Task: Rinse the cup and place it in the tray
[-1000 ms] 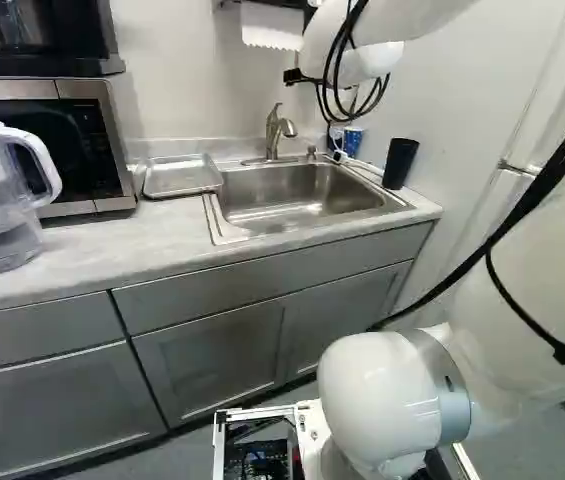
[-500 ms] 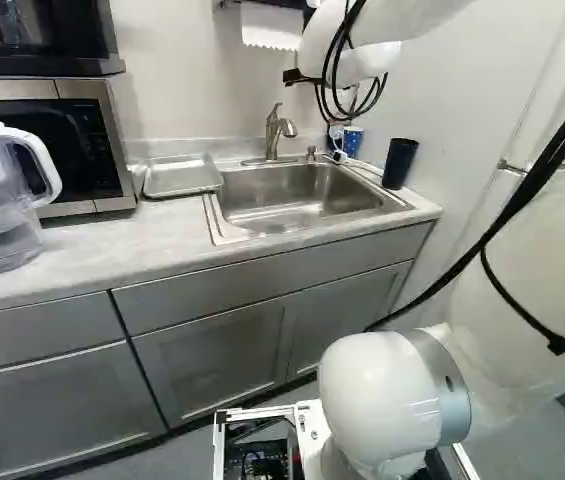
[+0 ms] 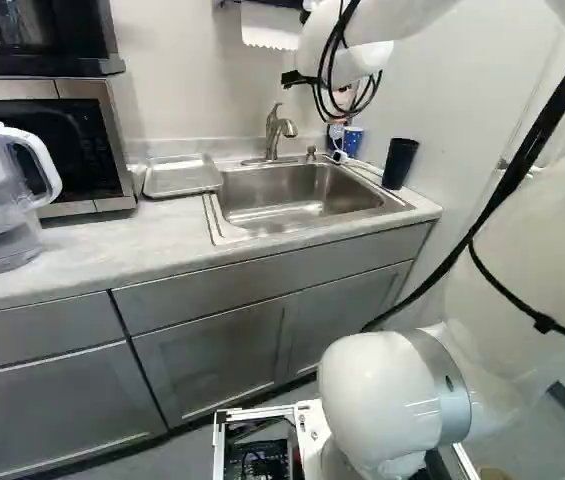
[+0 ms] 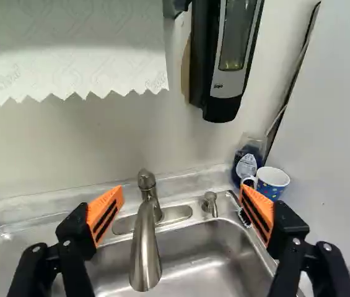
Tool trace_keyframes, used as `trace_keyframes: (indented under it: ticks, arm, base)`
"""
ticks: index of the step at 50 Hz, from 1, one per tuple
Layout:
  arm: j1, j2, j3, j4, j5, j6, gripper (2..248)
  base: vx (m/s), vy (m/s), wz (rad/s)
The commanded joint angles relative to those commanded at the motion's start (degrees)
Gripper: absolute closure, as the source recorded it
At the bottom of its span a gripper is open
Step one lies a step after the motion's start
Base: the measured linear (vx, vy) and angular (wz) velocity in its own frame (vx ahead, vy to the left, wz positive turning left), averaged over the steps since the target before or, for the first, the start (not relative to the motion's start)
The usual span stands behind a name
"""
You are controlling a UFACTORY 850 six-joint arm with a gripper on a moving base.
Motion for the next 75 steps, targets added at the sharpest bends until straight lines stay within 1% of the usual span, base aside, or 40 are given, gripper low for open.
trace_keyframes:
  ticks: [38,75]
  arm:
    - [0.41,-4.06,-3.88,0.00,-5.12,0.00,3]
    - [0.61,-8.84,-8.62,0.00,-9.60,0.00,3]
  base:
    - [0.000,0.000,0.000]
    - [0.000,0.000,0.000]
